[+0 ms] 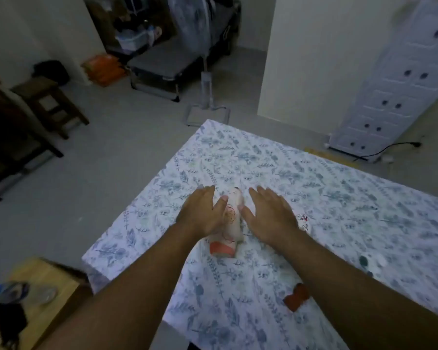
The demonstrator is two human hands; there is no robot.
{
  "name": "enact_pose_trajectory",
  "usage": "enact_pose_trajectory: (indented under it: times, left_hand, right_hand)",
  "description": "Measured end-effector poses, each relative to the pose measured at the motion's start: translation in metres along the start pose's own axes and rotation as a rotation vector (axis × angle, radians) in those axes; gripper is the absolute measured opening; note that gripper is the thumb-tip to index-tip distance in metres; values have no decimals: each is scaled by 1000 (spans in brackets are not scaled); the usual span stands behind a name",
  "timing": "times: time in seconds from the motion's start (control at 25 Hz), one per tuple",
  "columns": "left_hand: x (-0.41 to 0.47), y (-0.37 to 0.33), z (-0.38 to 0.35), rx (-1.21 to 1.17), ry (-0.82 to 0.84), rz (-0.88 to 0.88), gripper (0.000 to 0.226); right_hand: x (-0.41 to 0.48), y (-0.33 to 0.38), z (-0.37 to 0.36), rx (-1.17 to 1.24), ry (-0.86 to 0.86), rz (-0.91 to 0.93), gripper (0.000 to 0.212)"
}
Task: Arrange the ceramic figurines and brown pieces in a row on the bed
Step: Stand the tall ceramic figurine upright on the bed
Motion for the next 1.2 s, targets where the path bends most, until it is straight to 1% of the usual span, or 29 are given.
enact_pose_trajectory:
  times: [0.12, 0.16, 0.24, 0.32, 0.4, 0.48, 0.6, 0.68, 0.72, 0.8, 0.84, 0.92, 1.04, 1.2]
  left_hand:
    - [14, 42, -34, -163, 130, 120, 71]
    - [12, 50, -46, -232, 197, 158, 69]
    - [14, 59, -70, -364, 289, 220, 61]
    - [15, 61, -80, -522, 320, 270, 54]
    - [16, 66, -84, -633, 333, 339, 55]
    - [21, 64, -78, -687, 351, 343, 60]
    - [41, 50, -53, -755, 305, 234, 77]
    - [57, 36, -36, -772, 265, 98, 78]
    - [64, 30, -31, -774, 257, 43, 74]
    - [71, 25, -23, -771, 236, -31, 68]
    - [73, 24, -22, -774, 223, -55, 67]
    - [73, 27, -22, -794, 206, -83, 68]
    - [71, 36, -28, -783, 178, -132, 72]
    - [64, 44, -35, -743, 203, -203, 74]
  right_hand:
    - [2, 8, -58, 100, 153, -131, 70]
    - [-3, 10, -73, 184, 200, -202, 69]
    - [-6, 10, -95, 409, 198, -360, 68]
    - [-7, 10, -98, 535, 132, -446, 70]
    - [-10, 5, -100, 629, 88, -511, 70]
    - [-8, 0, -94, 746, 50, -556, 73]
    - [6, -5, -78, 1007, -30, -538, 94]
    - [20, -10, -66, 1090, -87, -504, 107]
    - [27, -10, -59, 1089, -121, -470, 106]
    - [38, -8, -47, 1090, -186, -403, 90]
    - [40, -6, -46, 1108, -208, -386, 82]
    - [38, -5, -52, 1142, -248, -391, 74]
    - [30, -11, -70, 1123, -295, -444, 74]
    - [22, -13, -89, 1080, -283, -454, 74]
Point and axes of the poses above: each hand's wrist, its own x-axis towards the middle knuckle, its own z-axis out of the back of the hand, y = z × x, the point moved 9 cm from there along x, towards the middle knuckle, and after that the axes turned 10 degrees about -y, right-handed, at the moved point
